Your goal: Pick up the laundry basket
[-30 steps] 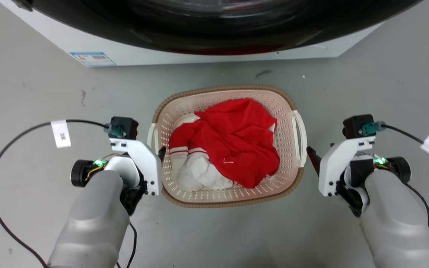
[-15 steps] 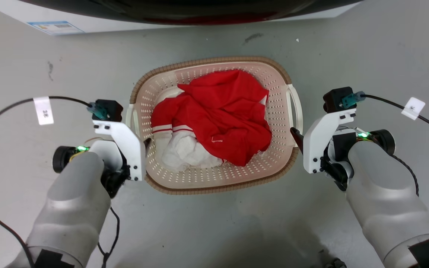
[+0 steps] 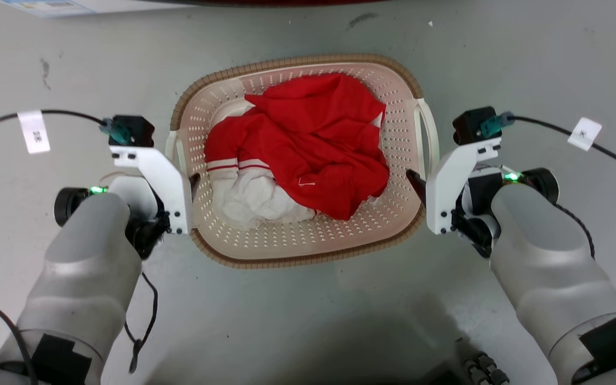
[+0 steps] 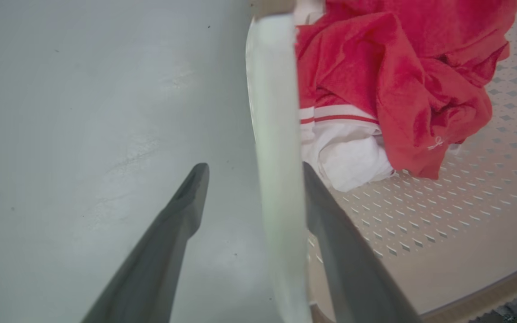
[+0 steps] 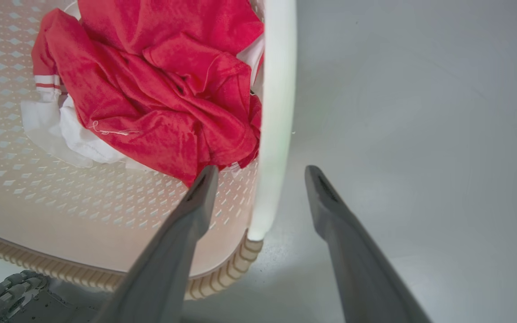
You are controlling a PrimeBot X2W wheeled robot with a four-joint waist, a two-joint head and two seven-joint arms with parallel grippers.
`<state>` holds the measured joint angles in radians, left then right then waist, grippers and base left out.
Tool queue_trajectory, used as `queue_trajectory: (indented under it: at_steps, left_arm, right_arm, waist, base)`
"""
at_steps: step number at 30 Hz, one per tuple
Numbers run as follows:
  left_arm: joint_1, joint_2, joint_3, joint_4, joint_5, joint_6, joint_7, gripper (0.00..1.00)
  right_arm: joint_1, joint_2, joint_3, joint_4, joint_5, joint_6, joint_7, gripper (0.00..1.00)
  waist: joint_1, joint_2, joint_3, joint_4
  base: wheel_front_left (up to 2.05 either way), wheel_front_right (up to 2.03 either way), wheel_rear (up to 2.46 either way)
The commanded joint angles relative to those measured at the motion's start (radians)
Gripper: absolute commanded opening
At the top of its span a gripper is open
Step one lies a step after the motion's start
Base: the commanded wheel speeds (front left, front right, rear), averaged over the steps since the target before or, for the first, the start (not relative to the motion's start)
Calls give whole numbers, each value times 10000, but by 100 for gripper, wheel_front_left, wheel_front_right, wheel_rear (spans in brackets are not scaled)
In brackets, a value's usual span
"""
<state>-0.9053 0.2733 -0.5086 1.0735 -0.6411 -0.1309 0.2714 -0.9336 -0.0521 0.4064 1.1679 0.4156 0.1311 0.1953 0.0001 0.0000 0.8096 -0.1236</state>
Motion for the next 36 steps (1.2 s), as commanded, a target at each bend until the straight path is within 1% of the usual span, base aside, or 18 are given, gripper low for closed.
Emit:
queue_trajectory:
  at_steps: [1,8,9,10,11,12,27,31,36]
  left_arm:
    - [-251,76,-115,122,-81,11,27,100]
    - [-632,62,-330,480,-379,11,41,100]
    - [-697,61,-300,530,-427,11,-49,100]
    - [-739,27,-319,605,-450,11,-63,55]
    - [-739,27,-319,605,-450,11,-63,55]
    - [-775,-22,-362,658,-500,11,-52,0]
    - [-1140,-142,-727,1091,-993,20,-266,0]
    - [-1063,-243,-808,1258,-1189,17,-126,0]
    - [-818,-457,-881,1469,-1437,15,111,0]
  right_arm:
    - [-271,29,197,79,194,-6,40,100]
    - [-588,26,757,212,707,-6,-21,100]
    - [-612,27,815,242,742,-6,-6,84]
    - [-626,26,872,271,839,-6,54,15]
    - [-626,26,872,271,839,-6,54,15]
    - [-652,26,941,273,940,-6,94,0]
    - [-1026,16,1681,638,1709,-3,311,0]
    - [-960,4,1805,771,1888,-3,488,0]
    - [-599,9,1972,887,2122,-3,887,0]
  waist:
    - [-1,0,188,-7]
    - [-1,0,481,-5]
    - [-1,0,515,2]
    - [-1,0,543,10]
    - [-1,0,543,10]
    - [-1,0,571,18]
    - [-1,0,532,48]
    - [-1,0,198,68]
    - [-1,0,-538,125]
  base:
    - [0,0,0]
    - [0,0,0]
    - [0,0,0]
    - [0,0,0]
    - [0,0,0]
    - [0,0,0]
    - [0,0,0]
    - [0,0,0]
    - [0,0,0]
